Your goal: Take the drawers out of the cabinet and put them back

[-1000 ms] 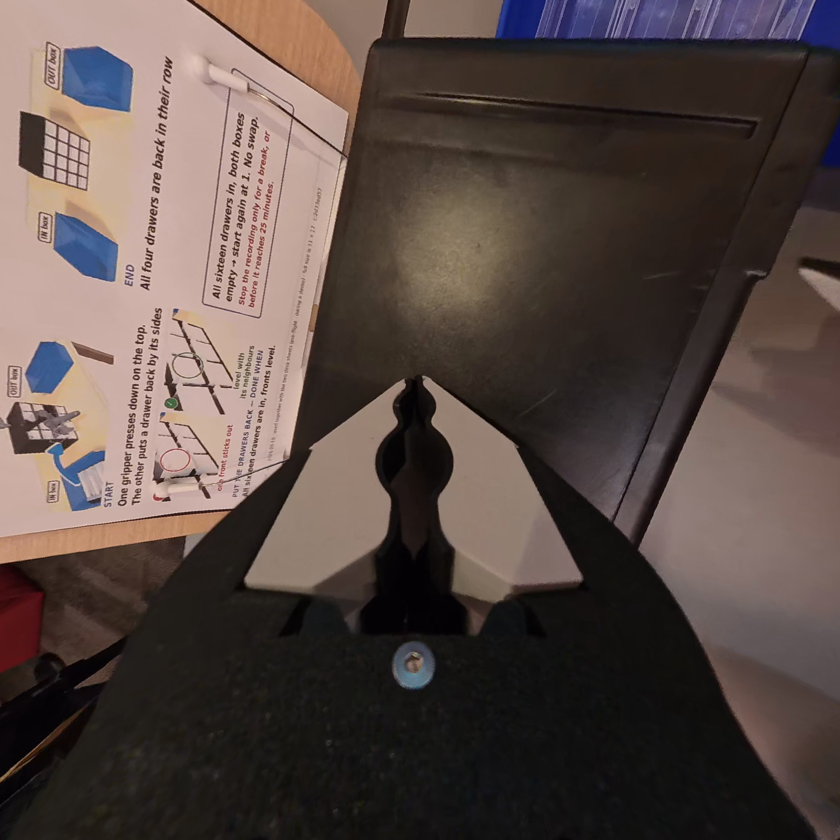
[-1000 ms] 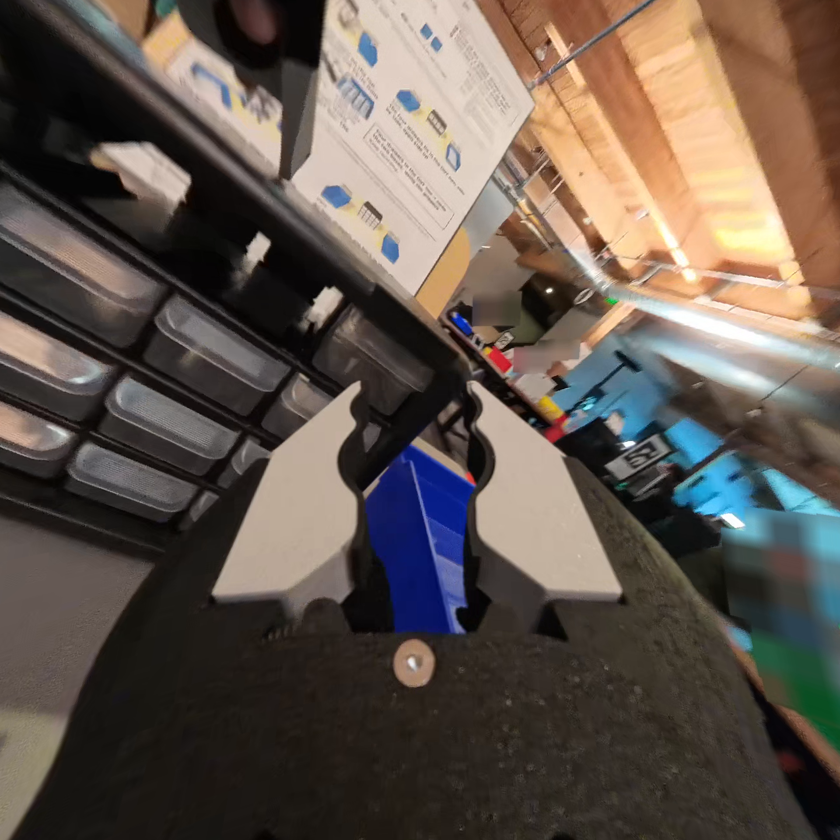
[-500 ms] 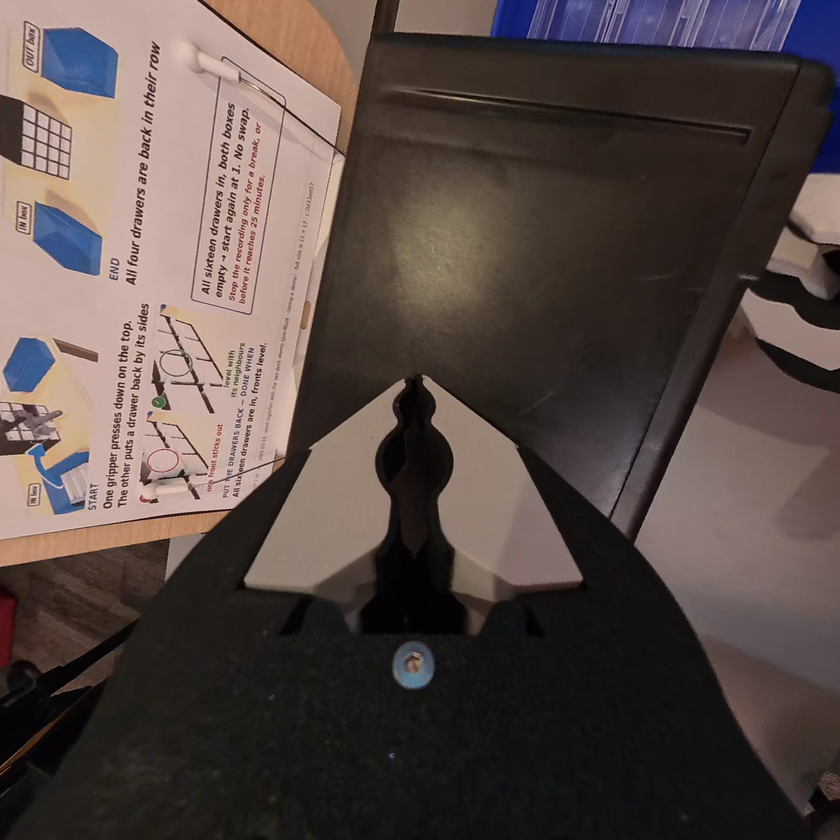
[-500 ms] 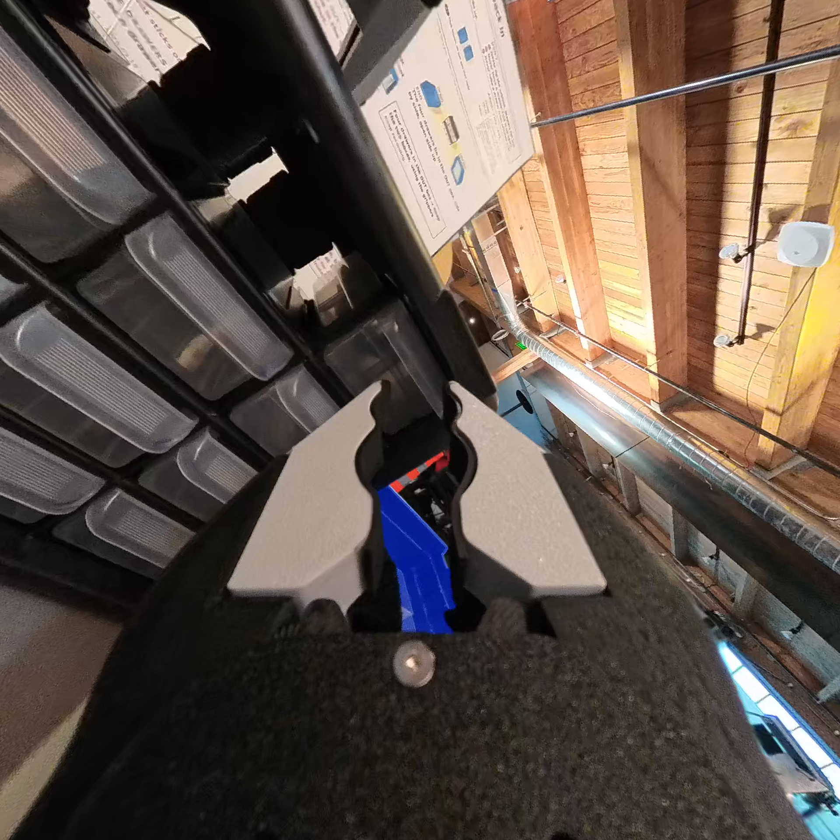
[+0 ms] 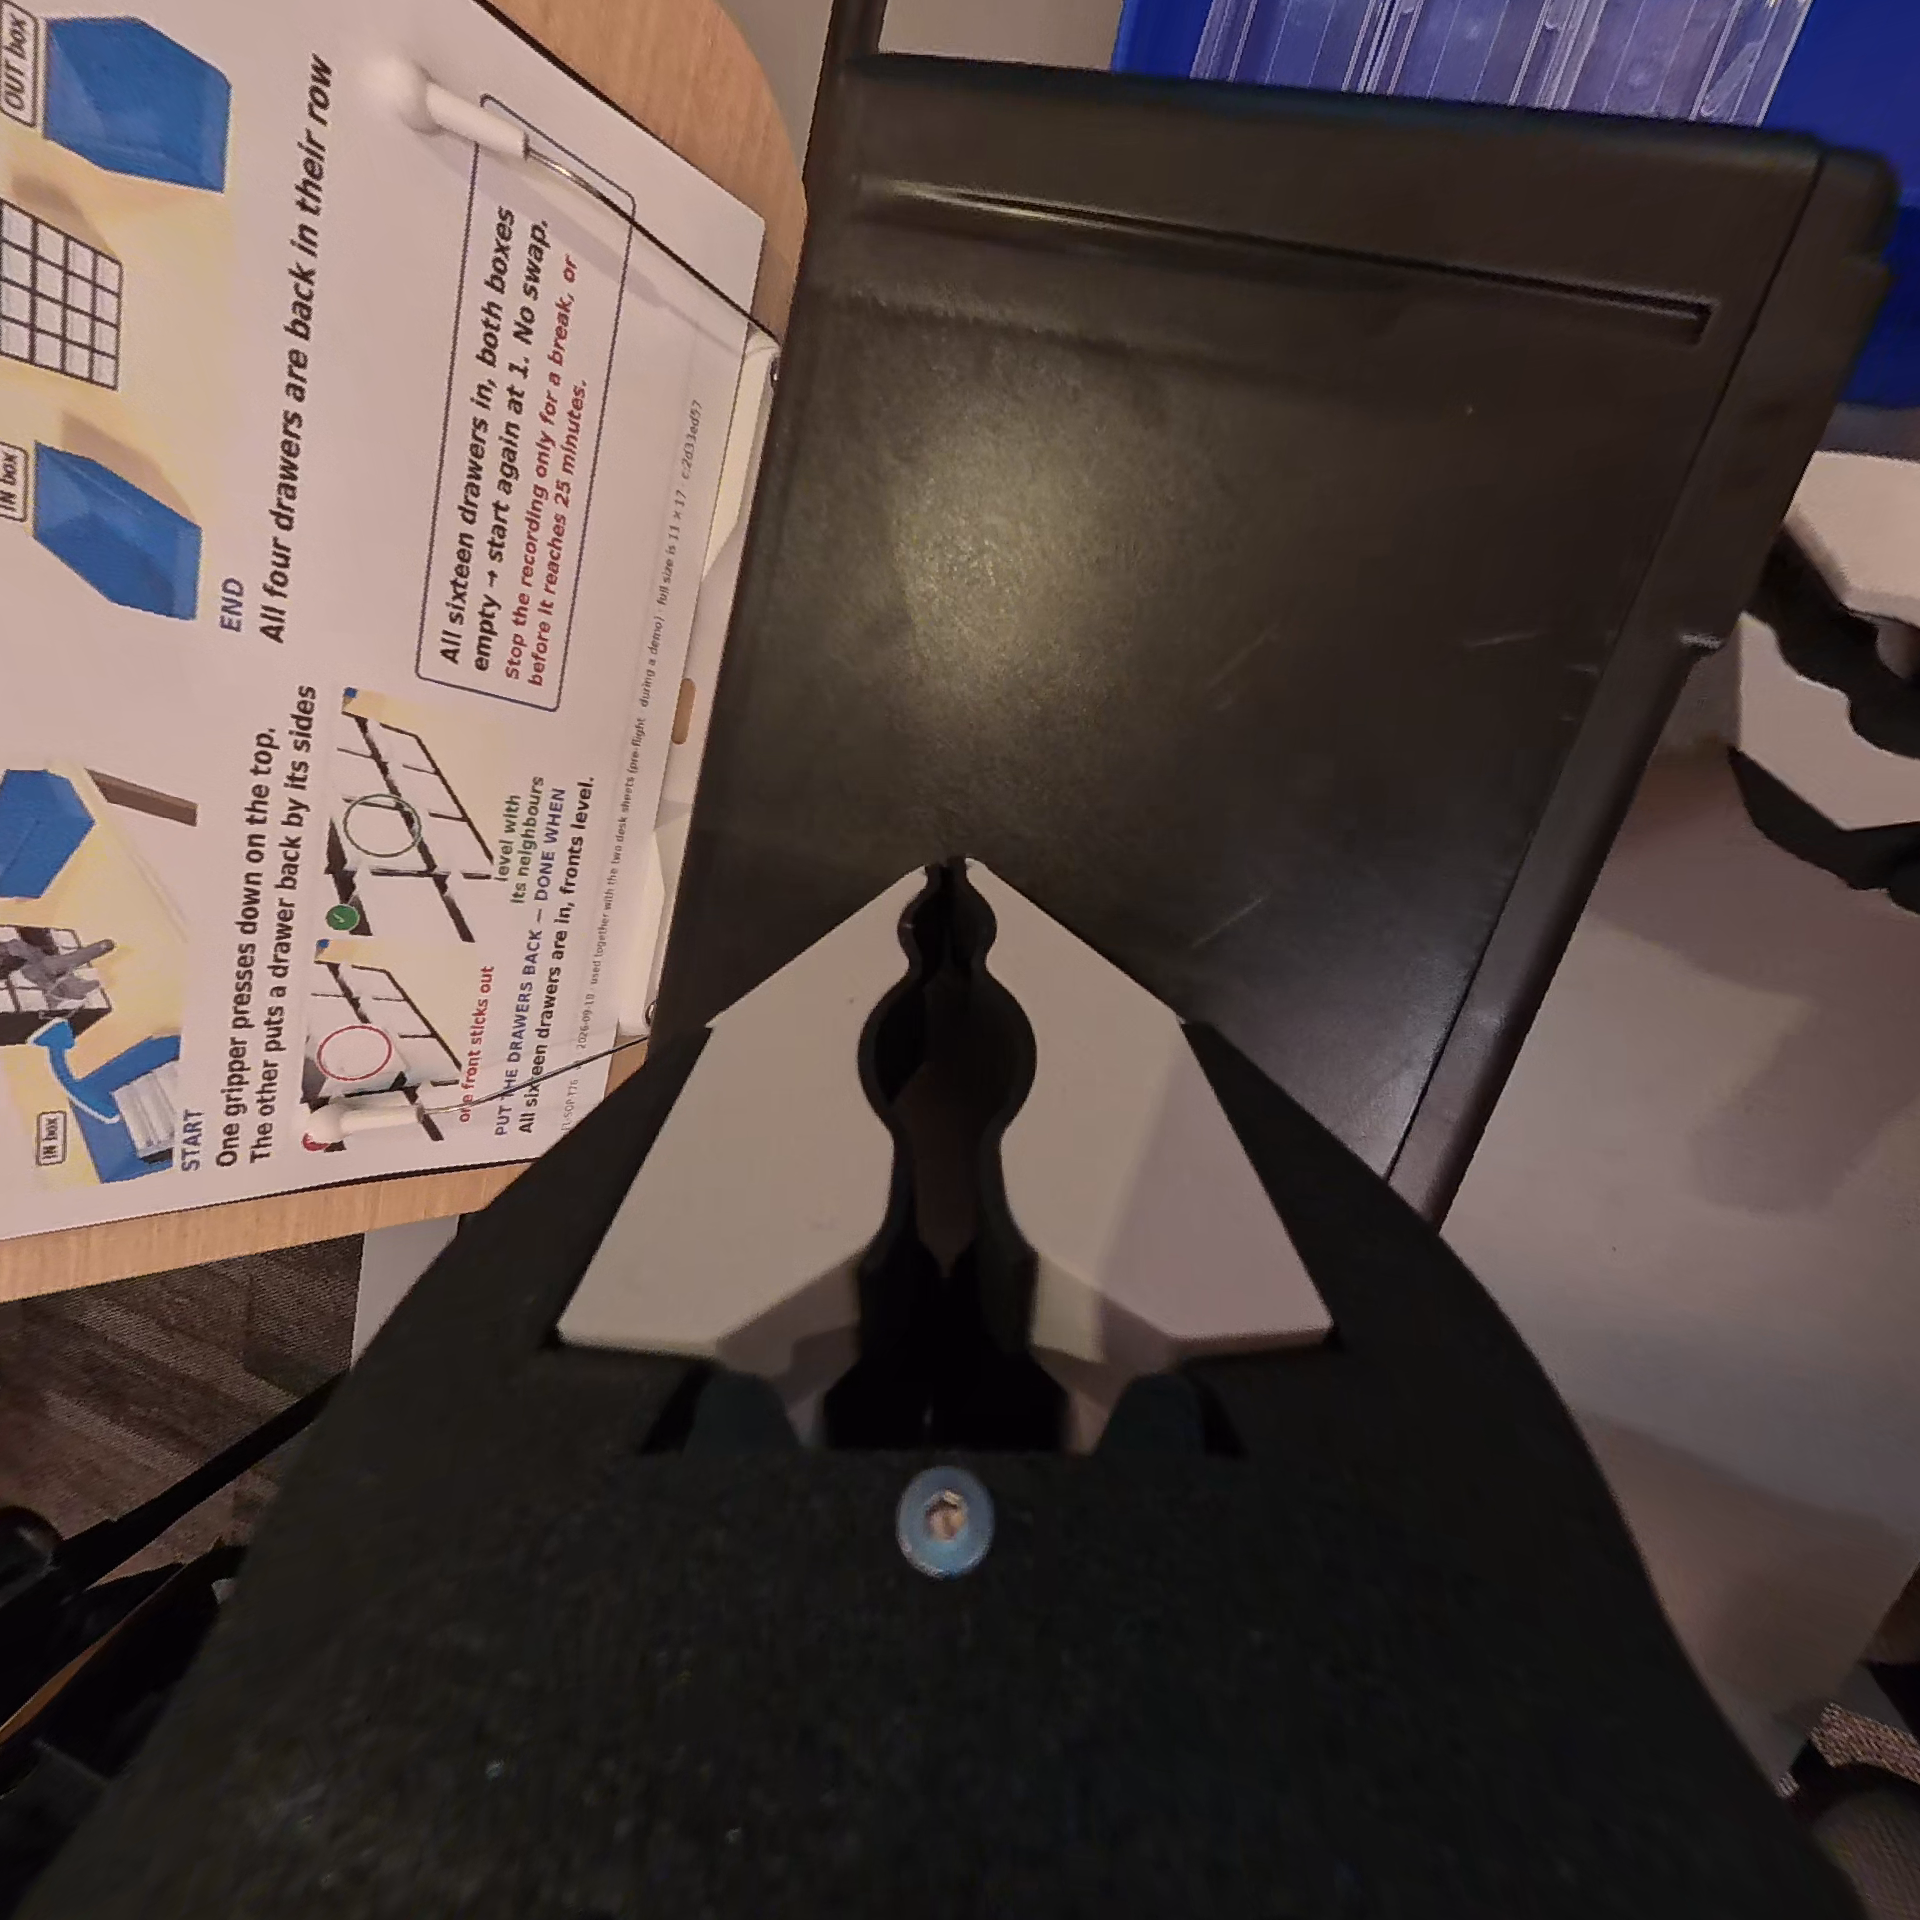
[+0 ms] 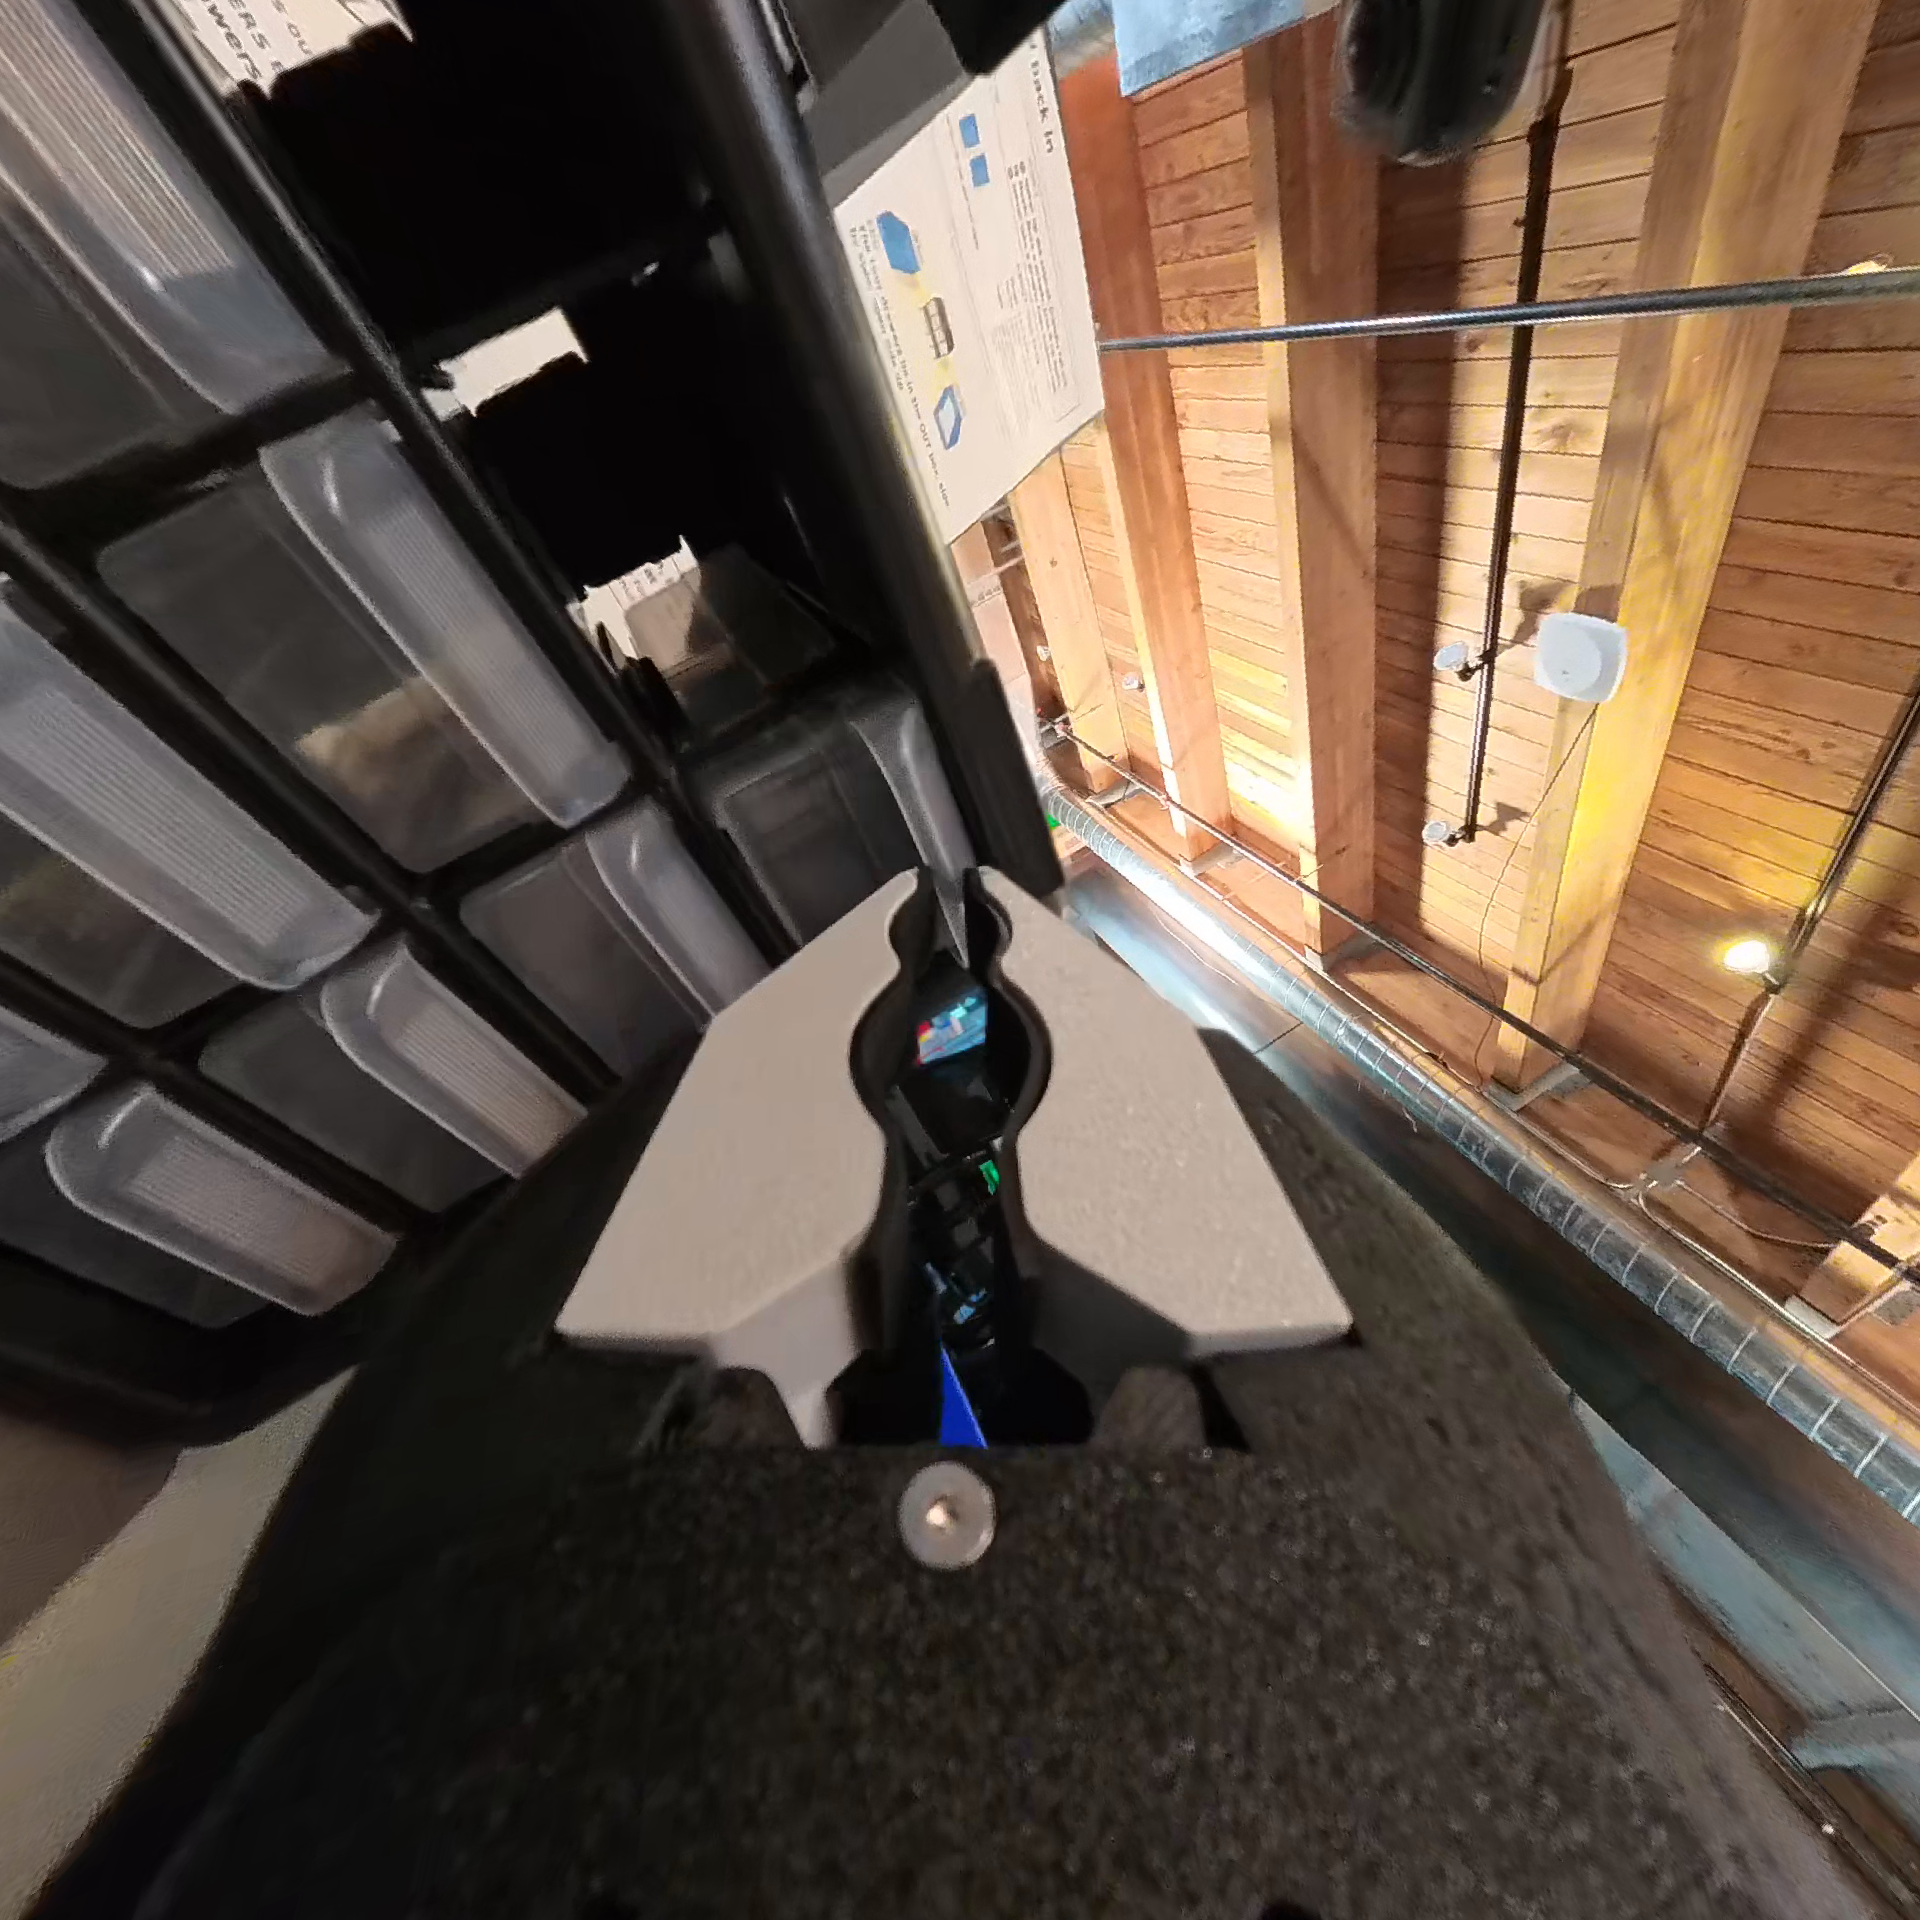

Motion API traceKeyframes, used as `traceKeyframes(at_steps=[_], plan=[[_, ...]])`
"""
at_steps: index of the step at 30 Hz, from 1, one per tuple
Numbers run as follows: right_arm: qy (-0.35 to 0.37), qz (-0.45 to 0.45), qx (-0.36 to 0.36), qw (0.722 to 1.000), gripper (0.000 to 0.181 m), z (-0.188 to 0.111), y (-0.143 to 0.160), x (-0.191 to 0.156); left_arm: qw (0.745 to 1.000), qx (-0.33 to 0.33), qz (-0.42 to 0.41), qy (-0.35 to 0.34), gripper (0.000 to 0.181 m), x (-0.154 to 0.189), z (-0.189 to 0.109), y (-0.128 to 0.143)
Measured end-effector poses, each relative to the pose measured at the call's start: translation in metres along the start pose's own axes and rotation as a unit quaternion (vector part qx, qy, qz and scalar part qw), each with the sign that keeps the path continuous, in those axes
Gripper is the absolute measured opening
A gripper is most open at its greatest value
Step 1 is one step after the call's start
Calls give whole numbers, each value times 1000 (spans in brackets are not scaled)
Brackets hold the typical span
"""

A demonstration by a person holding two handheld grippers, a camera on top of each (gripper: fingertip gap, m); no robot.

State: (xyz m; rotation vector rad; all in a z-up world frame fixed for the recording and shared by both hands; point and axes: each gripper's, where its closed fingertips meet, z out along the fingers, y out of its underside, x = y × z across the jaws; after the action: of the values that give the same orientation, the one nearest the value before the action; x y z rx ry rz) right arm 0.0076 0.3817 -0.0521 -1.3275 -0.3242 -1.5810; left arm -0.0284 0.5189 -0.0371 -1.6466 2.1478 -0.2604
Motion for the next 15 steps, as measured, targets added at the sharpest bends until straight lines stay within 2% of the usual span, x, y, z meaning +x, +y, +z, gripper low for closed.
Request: traceKeyframes(at_steps=[15], plan=[[35,-25,21,999,3,-86,0,38,1000,-7,7,-12,0,0,0,0]])
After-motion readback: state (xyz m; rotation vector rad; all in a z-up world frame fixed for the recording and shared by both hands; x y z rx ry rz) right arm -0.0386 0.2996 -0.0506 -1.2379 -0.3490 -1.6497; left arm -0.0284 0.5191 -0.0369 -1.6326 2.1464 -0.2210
